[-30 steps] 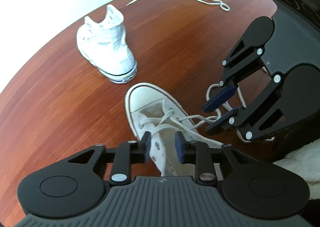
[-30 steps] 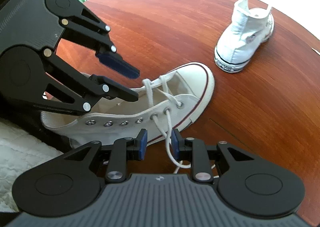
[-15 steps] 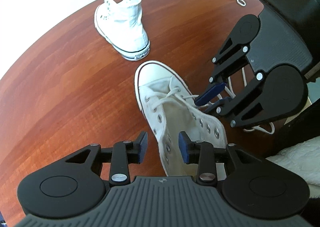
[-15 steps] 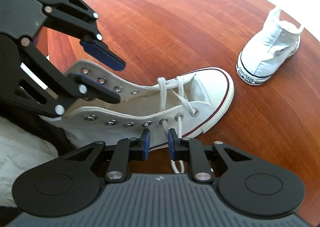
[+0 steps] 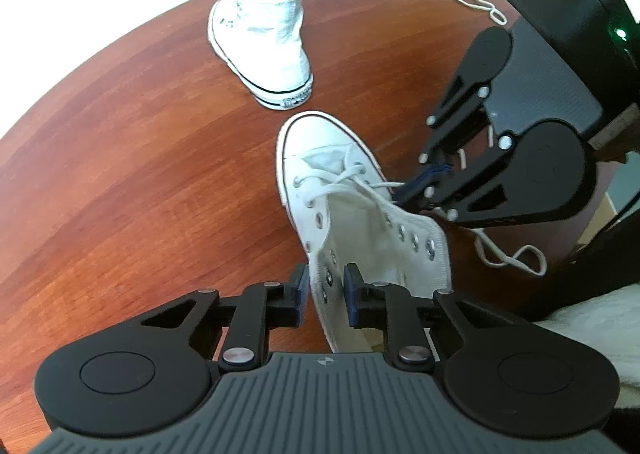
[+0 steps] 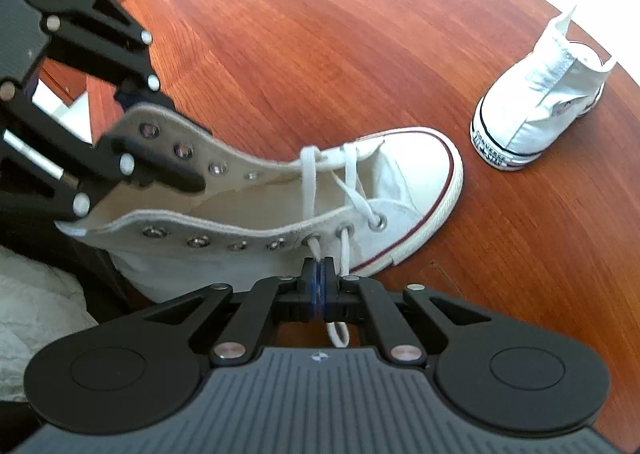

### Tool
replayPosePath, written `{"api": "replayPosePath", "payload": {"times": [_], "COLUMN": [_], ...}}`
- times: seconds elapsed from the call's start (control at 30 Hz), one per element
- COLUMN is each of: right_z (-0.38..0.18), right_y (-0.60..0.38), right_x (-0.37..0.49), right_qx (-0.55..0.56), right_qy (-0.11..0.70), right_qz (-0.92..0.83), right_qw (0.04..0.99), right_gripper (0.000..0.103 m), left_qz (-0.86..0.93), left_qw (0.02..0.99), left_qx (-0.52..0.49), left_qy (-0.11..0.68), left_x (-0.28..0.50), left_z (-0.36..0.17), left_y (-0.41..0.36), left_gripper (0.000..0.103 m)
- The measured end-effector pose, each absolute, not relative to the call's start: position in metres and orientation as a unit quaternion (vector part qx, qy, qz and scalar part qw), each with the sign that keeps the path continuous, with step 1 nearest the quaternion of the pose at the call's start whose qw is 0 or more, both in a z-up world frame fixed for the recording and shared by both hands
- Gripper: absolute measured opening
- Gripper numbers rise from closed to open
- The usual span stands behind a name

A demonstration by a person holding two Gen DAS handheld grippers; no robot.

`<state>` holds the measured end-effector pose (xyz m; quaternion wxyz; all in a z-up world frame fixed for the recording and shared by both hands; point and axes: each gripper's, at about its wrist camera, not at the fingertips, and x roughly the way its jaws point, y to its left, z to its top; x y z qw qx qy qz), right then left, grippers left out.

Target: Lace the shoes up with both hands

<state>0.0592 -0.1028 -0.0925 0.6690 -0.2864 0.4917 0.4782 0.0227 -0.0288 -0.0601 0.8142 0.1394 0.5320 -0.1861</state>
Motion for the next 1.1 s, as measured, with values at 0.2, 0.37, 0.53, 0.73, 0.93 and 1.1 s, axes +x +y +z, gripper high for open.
{"api": "replayPosePath", "payload": {"times": [0.2,0.37,0.53,0.73,0.93,1.1], "right_z": [-0.093,-0.087,-0.081,-0.075,-0.073,-0.076], "right_y": [-0.114,-0.125,-0.131,-0.142,-0.161,-0.175], "right_x": [0.055,0.050,0.048,0.052,0.051,0.050], "right_qx": [-0.293,-0.272,-0.248,-0.213,-0.201,-0.190], "right_qy": [0.512,0.508,0.506,0.518,0.526,0.536], "right_qz": [0.454,0.452,0.449,0.432,0.403,0.382], "right_qw": [0.668,0.681,0.693,0.707,0.722,0.728], "right_gripper": [0.001,0.003,0.004,0.016,0.032,0.032], "left_qz": [-0.178,-0.178,-0.184,-0.191,-0.190,-0.191], "left_qw": [0.815,0.814,0.812,0.813,0.812,0.813], "left_qx": [0.139,0.142,0.150,0.141,0.138,0.137], "left_qy": [0.534,0.534,0.533,0.532,0.534,0.533], "left_x": [0.023,0.023,0.023,0.024,0.026,0.025], "left_z": [-0.062,-0.063,-0.063,-0.060,-0.063,-0.062], "left_y": [-0.028,-0.030,-0.034,-0.036,-0.036,-0.037], "left_gripper": [0.021,0.024,0.024,0.035,0.039,0.047]}}
